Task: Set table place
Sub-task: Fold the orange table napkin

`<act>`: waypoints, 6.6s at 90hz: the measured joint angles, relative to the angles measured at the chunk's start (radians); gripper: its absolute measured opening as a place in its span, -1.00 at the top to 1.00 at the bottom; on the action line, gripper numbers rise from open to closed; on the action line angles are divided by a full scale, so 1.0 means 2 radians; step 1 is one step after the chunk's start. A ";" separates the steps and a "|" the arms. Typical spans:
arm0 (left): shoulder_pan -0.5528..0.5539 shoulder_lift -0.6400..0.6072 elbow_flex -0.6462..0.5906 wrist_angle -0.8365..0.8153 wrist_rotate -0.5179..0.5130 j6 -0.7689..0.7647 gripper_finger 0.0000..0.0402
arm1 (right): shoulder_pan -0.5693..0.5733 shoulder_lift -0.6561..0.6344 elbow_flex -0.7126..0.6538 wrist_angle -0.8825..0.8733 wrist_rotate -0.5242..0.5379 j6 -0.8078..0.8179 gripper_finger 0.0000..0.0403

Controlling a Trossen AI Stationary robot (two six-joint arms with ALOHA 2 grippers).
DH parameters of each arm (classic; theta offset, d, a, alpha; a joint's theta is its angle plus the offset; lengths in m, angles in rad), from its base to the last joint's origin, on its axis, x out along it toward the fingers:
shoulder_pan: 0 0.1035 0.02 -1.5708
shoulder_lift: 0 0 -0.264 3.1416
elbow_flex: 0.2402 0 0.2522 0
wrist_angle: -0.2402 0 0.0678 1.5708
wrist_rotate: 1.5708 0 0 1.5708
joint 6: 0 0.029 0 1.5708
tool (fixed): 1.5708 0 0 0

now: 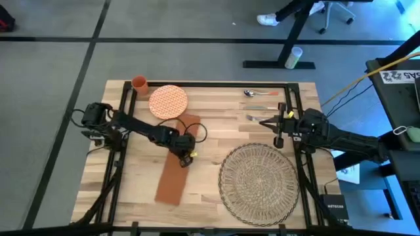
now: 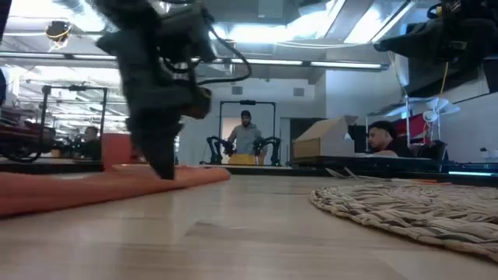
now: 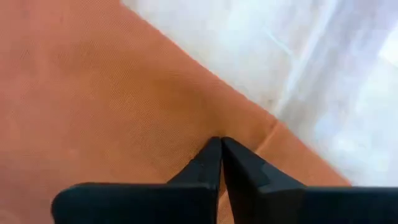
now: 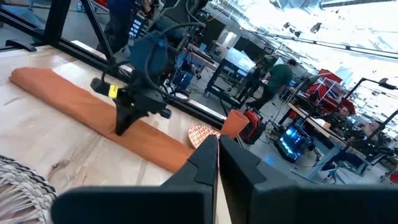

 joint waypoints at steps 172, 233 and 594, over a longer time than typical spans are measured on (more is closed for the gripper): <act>-0.076 0.035 0.075 -0.004 0.033 0.044 1.00 | 0.000 0.000 0.038 -0.065 -0.008 0.001 1.00; -0.207 0.035 0.035 0.042 0.028 -0.131 1.00 | 0.000 0.000 0.038 -0.065 -0.018 0.006 1.00; -0.278 0.220 0.325 -0.215 -0.035 -0.152 1.00 | 0.000 0.001 0.038 -0.071 -0.043 0.009 1.00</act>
